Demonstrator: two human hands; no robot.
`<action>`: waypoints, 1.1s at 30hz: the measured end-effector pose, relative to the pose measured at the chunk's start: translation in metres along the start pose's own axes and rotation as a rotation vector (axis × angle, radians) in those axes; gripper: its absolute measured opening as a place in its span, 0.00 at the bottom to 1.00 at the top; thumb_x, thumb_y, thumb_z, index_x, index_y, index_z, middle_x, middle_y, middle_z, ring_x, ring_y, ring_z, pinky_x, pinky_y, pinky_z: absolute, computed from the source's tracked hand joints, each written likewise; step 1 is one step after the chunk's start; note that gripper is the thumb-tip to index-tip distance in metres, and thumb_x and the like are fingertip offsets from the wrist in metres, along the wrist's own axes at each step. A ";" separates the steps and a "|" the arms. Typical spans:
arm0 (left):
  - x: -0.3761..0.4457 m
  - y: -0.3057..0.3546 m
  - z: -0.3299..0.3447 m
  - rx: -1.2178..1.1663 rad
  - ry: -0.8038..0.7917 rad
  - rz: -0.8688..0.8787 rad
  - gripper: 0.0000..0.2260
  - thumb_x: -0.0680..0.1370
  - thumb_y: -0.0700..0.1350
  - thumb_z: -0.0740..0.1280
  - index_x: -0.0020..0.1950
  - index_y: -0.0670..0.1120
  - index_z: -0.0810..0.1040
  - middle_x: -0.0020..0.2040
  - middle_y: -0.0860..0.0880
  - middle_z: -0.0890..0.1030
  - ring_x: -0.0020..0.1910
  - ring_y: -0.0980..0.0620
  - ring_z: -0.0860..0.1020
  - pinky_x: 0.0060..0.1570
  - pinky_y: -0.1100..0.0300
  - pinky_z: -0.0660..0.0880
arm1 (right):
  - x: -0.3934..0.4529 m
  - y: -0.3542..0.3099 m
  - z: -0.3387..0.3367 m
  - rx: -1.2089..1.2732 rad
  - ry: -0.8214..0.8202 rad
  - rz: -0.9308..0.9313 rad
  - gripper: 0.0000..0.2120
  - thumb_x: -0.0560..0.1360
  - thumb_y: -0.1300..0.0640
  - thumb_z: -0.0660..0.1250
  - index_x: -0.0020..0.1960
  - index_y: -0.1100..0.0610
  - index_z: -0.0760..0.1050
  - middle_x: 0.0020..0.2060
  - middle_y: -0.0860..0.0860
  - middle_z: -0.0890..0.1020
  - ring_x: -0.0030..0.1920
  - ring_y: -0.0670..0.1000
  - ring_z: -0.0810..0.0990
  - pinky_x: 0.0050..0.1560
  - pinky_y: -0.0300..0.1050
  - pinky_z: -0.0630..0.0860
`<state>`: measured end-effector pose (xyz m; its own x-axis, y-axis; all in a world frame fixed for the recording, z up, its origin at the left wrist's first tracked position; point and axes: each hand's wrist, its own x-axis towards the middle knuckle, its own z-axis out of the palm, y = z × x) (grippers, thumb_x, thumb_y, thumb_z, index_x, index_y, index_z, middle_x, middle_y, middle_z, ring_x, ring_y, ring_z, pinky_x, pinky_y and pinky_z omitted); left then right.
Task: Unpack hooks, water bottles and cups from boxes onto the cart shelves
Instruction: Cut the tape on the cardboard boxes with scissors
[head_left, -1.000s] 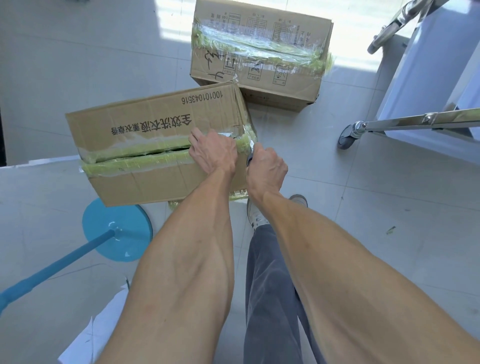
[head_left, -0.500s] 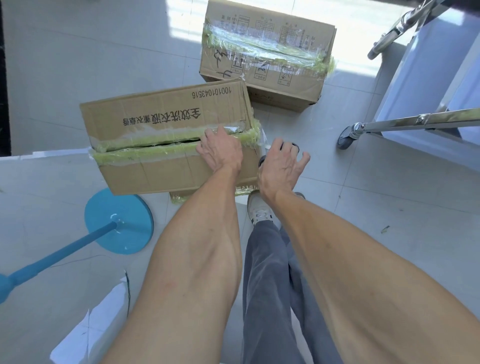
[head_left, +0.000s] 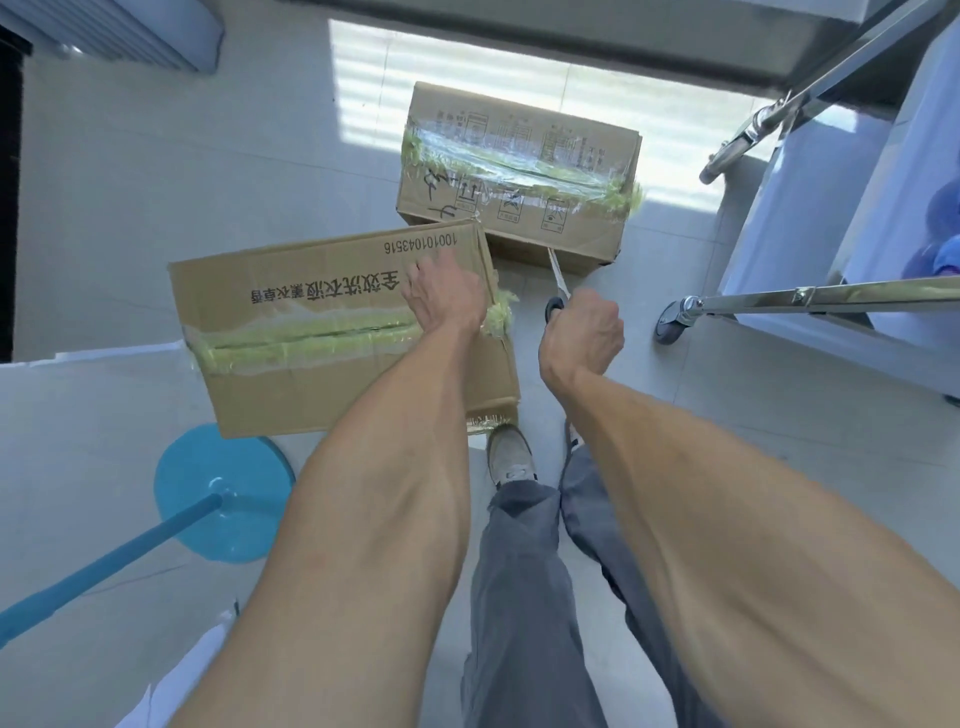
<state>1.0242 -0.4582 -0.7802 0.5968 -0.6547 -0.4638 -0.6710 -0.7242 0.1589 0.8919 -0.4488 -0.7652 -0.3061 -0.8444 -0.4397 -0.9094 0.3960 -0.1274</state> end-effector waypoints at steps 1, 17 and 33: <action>0.008 0.007 -0.001 0.008 -0.004 0.018 0.13 0.77 0.39 0.58 0.58 0.44 0.77 0.57 0.43 0.77 0.58 0.44 0.74 0.60 0.49 0.71 | 0.009 -0.004 0.002 0.014 0.008 -0.004 0.05 0.78 0.65 0.63 0.48 0.61 0.78 0.40 0.57 0.79 0.38 0.58 0.73 0.37 0.47 0.65; 0.190 0.124 0.069 0.103 -0.143 0.085 0.16 0.78 0.41 0.60 0.66 0.44 0.72 0.65 0.40 0.70 0.63 0.44 0.69 0.62 0.50 0.69 | 0.210 -0.065 0.055 0.134 -0.104 0.108 0.09 0.80 0.64 0.59 0.48 0.62 0.78 0.40 0.57 0.79 0.43 0.58 0.77 0.38 0.49 0.70; 0.207 0.091 0.021 0.064 -0.044 -0.112 0.13 0.76 0.44 0.66 0.59 0.44 0.74 0.58 0.42 0.74 0.57 0.43 0.73 0.57 0.49 0.71 | 0.186 -0.122 0.041 0.064 -0.302 -0.202 0.14 0.73 0.69 0.56 0.55 0.61 0.73 0.53 0.57 0.75 0.52 0.57 0.74 0.49 0.48 0.71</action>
<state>1.0773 -0.6556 -0.8804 0.6508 -0.5592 -0.5136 -0.6287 -0.7762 0.0484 0.9570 -0.6393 -0.8682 -0.0162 -0.7671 -0.6413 -0.9208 0.2615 -0.2896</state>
